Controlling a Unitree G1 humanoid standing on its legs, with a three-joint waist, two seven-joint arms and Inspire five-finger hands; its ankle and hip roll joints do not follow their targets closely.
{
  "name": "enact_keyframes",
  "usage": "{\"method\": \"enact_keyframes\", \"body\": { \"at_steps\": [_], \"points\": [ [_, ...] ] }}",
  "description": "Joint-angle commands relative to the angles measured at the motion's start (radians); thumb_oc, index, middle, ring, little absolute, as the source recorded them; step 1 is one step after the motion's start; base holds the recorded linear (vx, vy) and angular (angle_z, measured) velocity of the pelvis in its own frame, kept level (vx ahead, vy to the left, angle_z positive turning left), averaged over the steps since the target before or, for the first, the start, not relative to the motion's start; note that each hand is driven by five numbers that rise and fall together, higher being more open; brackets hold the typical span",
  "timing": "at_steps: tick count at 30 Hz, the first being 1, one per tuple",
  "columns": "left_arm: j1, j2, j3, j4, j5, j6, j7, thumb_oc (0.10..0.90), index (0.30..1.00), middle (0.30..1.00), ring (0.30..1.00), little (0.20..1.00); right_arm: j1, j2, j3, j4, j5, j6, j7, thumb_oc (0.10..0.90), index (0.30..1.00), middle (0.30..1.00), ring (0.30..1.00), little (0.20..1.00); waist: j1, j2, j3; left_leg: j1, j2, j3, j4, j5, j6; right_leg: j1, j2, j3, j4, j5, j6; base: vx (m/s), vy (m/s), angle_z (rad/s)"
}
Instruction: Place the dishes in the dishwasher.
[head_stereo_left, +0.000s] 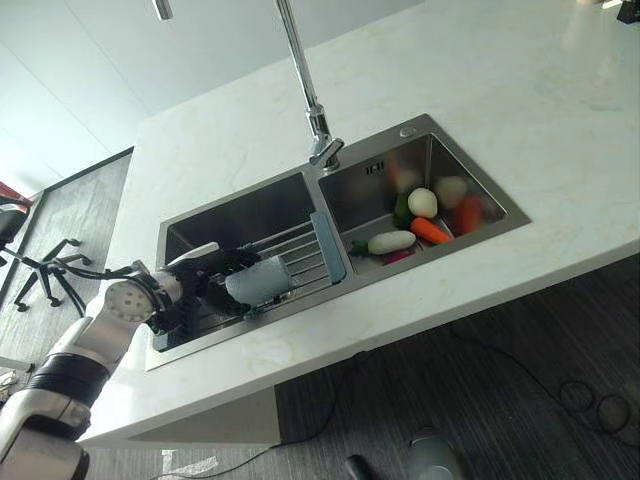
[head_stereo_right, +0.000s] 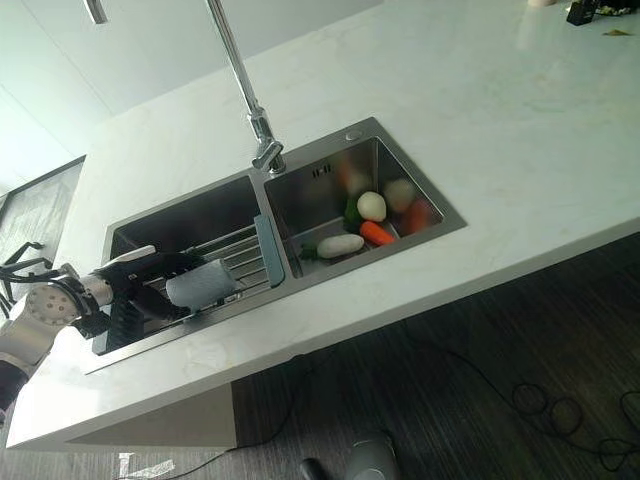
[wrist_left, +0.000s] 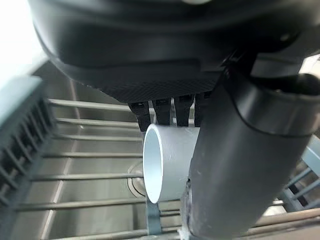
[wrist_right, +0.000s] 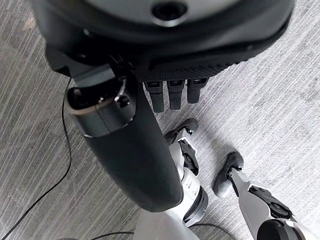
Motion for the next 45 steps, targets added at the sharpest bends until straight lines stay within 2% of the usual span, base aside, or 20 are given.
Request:
{"method": "enact_keyframes", "body": {
  "at_steps": [1, 8, 23, 30, 34, 36, 37, 38, 39, 40, 45],
  "points": [
    [-0.128, 0.049, 0.103, 0.019, -0.053, -0.040, 0.087, 0.800, 0.900, 0.900, 0.900, 0.900, 0.049, -0.016, -0.004, -0.024, 0.035, -0.006, 0.018, 0.800, 0.900, 0.900, 0.900, 0.900, -0.025, -0.024, -0.004, -0.027, 0.040, -0.040, 0.193, -0.249, -0.030, 0.076, -0.078, 0.033, -0.200, 0.064, 0.174, 0.00, 0.000, 0.00],
    [-0.144, 0.033, 0.085, 0.036, -0.082, -0.043, 0.093, 0.800, 0.900, 0.900, 0.900, 0.900, 0.049, -0.025, -0.016, -0.015, 0.031, 0.001, 0.014, 0.800, 0.900, 0.900, 0.900, 0.900, -0.032, -0.018, -0.011, -0.016, 0.048, -0.031, 0.193, -0.251, -0.038, 0.079, -0.076, 0.030, -0.200, 0.060, 0.174, 0.02, -0.007, -0.01],
    [-0.147, 0.014, 0.063, 0.052, -0.016, -0.043, 0.113, 0.800, 0.900, 0.900, 0.900, 0.900, 0.056, -0.033, -0.015, -0.037, 0.038, -0.010, 0.022, 0.800, 0.900, 0.900, 0.900, 0.900, -0.049, -0.020, 0.014, -0.035, 0.049, -0.030, 0.193, -0.244, -0.043, 0.053, -0.073, 0.050, -0.200, 0.066, 0.173, 0.01, -0.003, -0.04],
    [-0.178, 0.037, 0.010, 0.047, 0.168, -0.054, 0.145, 0.800, 0.900, 0.900, 0.900, 0.900, 0.061, -0.049, -0.020, -0.058, 0.048, -0.015, 0.031, 0.800, 0.900, 0.900, 0.900, 0.900, -0.063, -0.017, 0.042, -0.053, 0.040, -0.033, 0.193, -0.239, -0.043, 0.032, -0.074, 0.068, -0.200, 0.074, 0.175, -0.01, -0.001, -0.07],
    [-0.187, 0.050, -0.007, 0.050, 0.180, -0.043, 0.134, 0.800, 0.900, 0.900, 0.900, 0.900, 0.061, -0.052, -0.016, -0.071, 0.049, -0.018, 0.035, 0.800, 0.900, 0.900, 0.900, 0.900, -0.067, -0.014, 0.053, -0.060, 0.036, -0.034, 0.193, -0.238, -0.041, 0.023, -0.074, 0.075, -0.200, 0.077, 0.175, -0.01, 0.000, -0.05],
    [-0.198, 0.057, -0.020, 0.054, 0.207, -0.061, 0.126, 0.800, 0.900, 0.900, 0.900, 0.900, 0.061, -0.055, -0.014, -0.077, 0.052, -0.021, 0.035, 0.800, 0.900, 0.900, 0.900, 0.900, -0.069, -0.012, 0.058, -0.065, 0.034, -0.036, 0.193, -0.239, -0.041, 0.018, -0.074, 0.077, -0.200, 0.078, 0.176, -0.02, 0.002, -0.01],
    [-0.203, 0.059, -0.032, 0.056, 0.249, -0.093, 0.129, 0.800, 0.900, 0.900, 0.900, 0.900, 0.060, -0.056, -0.013, -0.080, 0.053, -0.024, 0.036, 0.800, 0.900, 0.900, 0.900, 0.900, -0.070, -0.011, 0.060, -0.068, 0.033, -0.037, 0.193, -0.239, -0.041, 0.015, -0.074, 0.078, -0.200, 0.078, 0.177, -0.03, 0.008, -0.03],
    [-0.208, 0.065, -0.046, 0.050, 0.273, -0.126, 0.137, 0.582, 0.573, 0.573, 0.573, 0.573, 0.061, -0.059, -0.012, -0.081, 0.052, -0.028, 0.040, 0.800, 0.900, 0.900, 0.900, 0.900, -0.073, -0.009, 0.063, -0.069, 0.032, -0.037, 0.193, -0.239, -0.042, 0.014, -0.073, 0.080, -0.200, 0.078, 0.177, -0.02, 0.008, -0.04],
    [-0.211, 0.069, -0.053, 0.047, 0.280, -0.147, 0.139, 0.444, 0.366, 0.366, 0.366, 0.366, 0.061, -0.060, -0.013, -0.080, 0.050, -0.031, 0.043, 0.800, 0.900, 0.900, 0.900, 0.900, -0.073, -0.009, 0.063, -0.068, 0.032, -0.037, 0.193, -0.239, -0.042, 0.014, -0.073, 0.081, -0.200, 0.079, 0.177, -0.01, 0.009, -0.04],
    [-0.221, 0.078, -0.069, 0.037, 0.297, -0.168, 0.137, 0.400, 0.300, 0.300, 0.300, 0.300, 0.062, -0.061, -0.009, -0.081, 0.051, -0.036, 0.042, 0.800, 0.900, 0.900, 0.900, 0.900, -0.075, -0.008, 0.062, -0.067, 0.032, -0.036, 0.193, -0.240, -0.042, 0.015, -0.074, 0.081, -0.200, 0.079, 0.178, -0.01, 0.007, -0.04],
    [-0.263, 0.111, -0.120, 0.008, 0.251, -0.216, 0.136, 0.400, 0.300, 0.300, 0.300, 0.300, 0.059, -0.064, -0.005, -0.075, 0.051, -0.048, 0.043, 0.800, 0.900, 0.900, 0.900, 0.900, -0.072, -0.008, 0.047, -0.063, 0.036, -0.033, 0.193, -0.242, -0.044, 0.019, -0.074, 0.075, -0.200, 0.076, 0.179, -0.01, -0.001, 0.00]
  ]
}}
